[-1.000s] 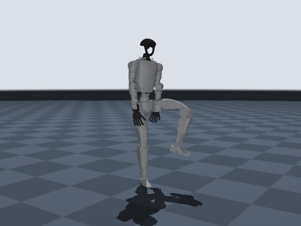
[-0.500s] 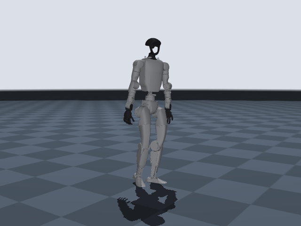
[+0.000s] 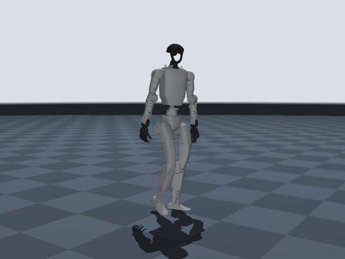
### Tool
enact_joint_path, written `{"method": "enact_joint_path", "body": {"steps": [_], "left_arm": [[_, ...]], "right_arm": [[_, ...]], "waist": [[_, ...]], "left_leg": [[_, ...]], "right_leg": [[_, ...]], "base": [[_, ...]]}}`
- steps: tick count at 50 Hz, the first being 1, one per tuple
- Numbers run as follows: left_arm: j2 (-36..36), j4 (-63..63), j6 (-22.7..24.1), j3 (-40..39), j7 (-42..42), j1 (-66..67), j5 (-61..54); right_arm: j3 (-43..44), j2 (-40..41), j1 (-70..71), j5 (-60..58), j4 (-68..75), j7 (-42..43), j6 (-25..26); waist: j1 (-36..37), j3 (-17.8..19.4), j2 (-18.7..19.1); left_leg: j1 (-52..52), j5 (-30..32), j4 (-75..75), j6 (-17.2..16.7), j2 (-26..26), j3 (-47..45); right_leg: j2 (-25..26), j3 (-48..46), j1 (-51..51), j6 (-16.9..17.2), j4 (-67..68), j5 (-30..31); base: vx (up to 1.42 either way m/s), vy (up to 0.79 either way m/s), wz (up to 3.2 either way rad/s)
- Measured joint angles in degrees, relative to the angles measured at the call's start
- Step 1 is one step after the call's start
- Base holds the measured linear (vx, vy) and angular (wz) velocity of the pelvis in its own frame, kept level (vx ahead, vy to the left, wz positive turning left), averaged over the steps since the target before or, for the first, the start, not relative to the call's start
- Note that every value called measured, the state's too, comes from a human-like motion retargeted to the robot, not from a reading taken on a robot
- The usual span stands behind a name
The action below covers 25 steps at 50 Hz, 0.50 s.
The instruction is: In place motions
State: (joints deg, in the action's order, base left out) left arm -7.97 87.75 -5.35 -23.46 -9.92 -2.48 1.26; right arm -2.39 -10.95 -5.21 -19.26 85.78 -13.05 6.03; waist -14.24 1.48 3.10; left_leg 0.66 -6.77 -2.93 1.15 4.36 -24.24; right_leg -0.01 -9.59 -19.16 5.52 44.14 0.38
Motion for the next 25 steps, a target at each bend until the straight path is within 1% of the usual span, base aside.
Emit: {"method": "enact_joint_path", "body": {"steps": [1,2,3,5,6,7,8,9,10,12,13,15,18,20,23,25], "left_arm": [[0.1,0.3,0.0,-0.1,-0.1,1.1,0.2],[0.1,0.6,0.0,-0.3,-0.1,2.2,0.4],[0.1,0.9,0.0,-0.5,-0.2,3.4,0.5],[-0.2,1.7,-0.3,-1.3,-0.6,5.6,0.8],[-0.3,2.1,-0.6,-2.1,-0.7,6.5,1.1],[-0.4,2.5,-0.8,-3.0,-0.7,7.0,1.4],[-0.5,2.8,-1.1,-3.8,-0.7,6.8,1.5],[-0.6,3.0,-1.1,-4.1,-0.5,6.0,0.9],[-0.8,3.1,-1.0,-4.3,-0.1,4.9,0.0],[-1.4,2.7,-0.5,-4.0,-0.1,3.2,-2.1],[-1.6,2.5,-0.5,-4.2,-0.6,2.7,-2.3],[-1.5,2.6,-0.8,-5.1,-1.7,2.2,-1.0],[-1.1,2.8,-0.6,-5.1,-1.6,4.6,-0.8],[-1.1,3.2,-0.4,-5.2,-1.6,5.9,-1.1],[-0.9,5.2,-0.9,-6.3,-1.4,6.5,-0.5],[-1.0,6.2,-1.1,-6.3,-1.3,6.9,-0.5]], "right_arm": [[0.0,0.0,-0.1,-0.2,0.0,0.2,0.0],[-0.1,0.1,-0.1,-0.3,0.0,0.4,0.0],[-0.1,0.1,-0.1,-0.5,0.0,0.5,0.0],[-0.7,0.3,0.2,-0.5,0.1,0.6,0.0],[-1.2,0.3,0.5,-0.2,0.0,0.4,0.0],[-1.4,0.5,1.1,0.1,0.0,0.1,0.2],[-1.2,0.8,2.4,0.6,-0.2,-0.2,0.5],[-0.8,1.2,3.8,1.1,-0.8,-0.3,0.7],[-0.1,1.5,5.3,1.6,-1.7,-0.2,0.7],[-0.4,1.4,7.5,2.7,-4.2,-0.5,-0.5],[-1.1,0.9,8.5,2.9,-5.2,-1.2,-1.0],[-1.8,0.1,10.1,1.5,-7.1,-1.7,-1.0],[-1.1,0.6,10.2,-1.7,-8.6,1.6,-1.2],[-1.8,0.4,10.6,-1.1,-9.5,2.6,-2.2],[-2.4,0.4,10.8,0.5,-11.2,0.7,-2.5],[-2.1,0.9,10.3,1.3,-12.1,-0.1,-2.4]], "waist": [[-0.2,-0.2,-0.5],[-0.4,-0.4,-1.0],[-0.8,-0.5,-1.5],[1.3,-0.8,-2.7],[2.8,-1.4,-3.3],[3.6,-1.8,-4.1],[2.9,-2.1,-5.3],[3.2,-1.3,-6.2],[4.2,0.1,-6.7],[4.9,3.2,-6.0],[5.9,4.5,-6.2],[10.1,6.4,-7.6],[12.9,5.9,-8.6],[14.0,6.2,-9.2],[14.4,6.3,-9.7],[13.9,5.8,-9.2]], "left_leg": [[-0.7,-0.6,-0.5,-0.2,-0.3,0.6],[-1.3,-1.3,-1.1,-0.3,-0.7,1.2],[-1.7,-2.0,-2.2,-0.4,-1.1,2.0],[-2.0,-3.1,-5.7,-0.4,-1.7,1.7],[-1.2,-0.4,-8.6,-0.7,-1.4,0.1],[0.7,3.5,-12.7,-0.9,-0.9,-1.0],[4.9,10.2,-19.4,-0.9,-0.1,-1.0],[11.4,16.5,-28.1,0.9,0.9,0.2],[19.0,22.6,-37.8,3.5,2.0,2.0],[31.2,20.9,-53.4,7.2,4.9,5.2],[35.8,18.9,-60.1,7.8,7.6,4.9],[43.8,15.5,-70.2,9.0,11.3,2.3],[54.8,11.8,-79.2,8.5,12.2,2.5],[59.0,10.5,-82.1,7.5,12.4,2.0],[60.7,8.9,-82.6,6.1,12.9,1.4],[60.2,8.6,-82.0,6.1,13.1,2.1]], "right_leg": [[0.8,-0.1,4.4,-0.5,-6.8,0.9],[1.3,-0.9,8.7,-1.1,-13.3,0.5],[1.5,-2.9,12.8,-1.8,-19.3,-2.9],[-0.9,-11.1,20.4,-5.1,-28.5,-10.2],[-1.7,-11.7,21.5,-5.9,-30.9,-10.7],[-2.6,-11.7,22.0,-6.2,-32.9,-10.9],[-4.0,-10.4,21.3,-5.6,-33.7,-10.4],[-5.1,-10.2,21.0,-5.2,-34.5,-9.8],[-6.1,-10.4,20.8,-4.7,-35.2,-9.0],[-4.2,-12.9,21.3,-5.8,-36.9,-7.6],[-3.5,-12.8,21.4,-6.5,-37.1,-7.0],[-4.1,-11.1,21.2,-7.2,-36.9,-6.3],[-4.6,-10.6,20.2,-8.2,-36.3,-5.5],[-4.9,-10.1,19.7,-8.8,-35.4,-5.5],[-5.6,-8.4,18.9,-8.8,-34.2,-5.7],[-5.4,-8.4,18.9,-8.7,-34.2,-5.9]], "base": [[0.2,-0.1,0.3],[0.2,-0.11,0.5],[0.2,-0.12,0.19],[0.18,-0.12,-0.61],[0.08,-0.13,-0.82],[-0.09,-0.13,-0.03],[-0.29,-0.14,0.56],[-0.47,-0.16,0.8],[-0.5,-0.18,0.64],[-0.39,-0.17,0.49],[-0.24,-0.11,-0.2],[-0.13,-0.06,-0.94],[0.05,-0.04,-0.67],[0.02,-0.01,-0.6],[0.0,0.03,-0.46],[0.0,0.0,0.0]]}}
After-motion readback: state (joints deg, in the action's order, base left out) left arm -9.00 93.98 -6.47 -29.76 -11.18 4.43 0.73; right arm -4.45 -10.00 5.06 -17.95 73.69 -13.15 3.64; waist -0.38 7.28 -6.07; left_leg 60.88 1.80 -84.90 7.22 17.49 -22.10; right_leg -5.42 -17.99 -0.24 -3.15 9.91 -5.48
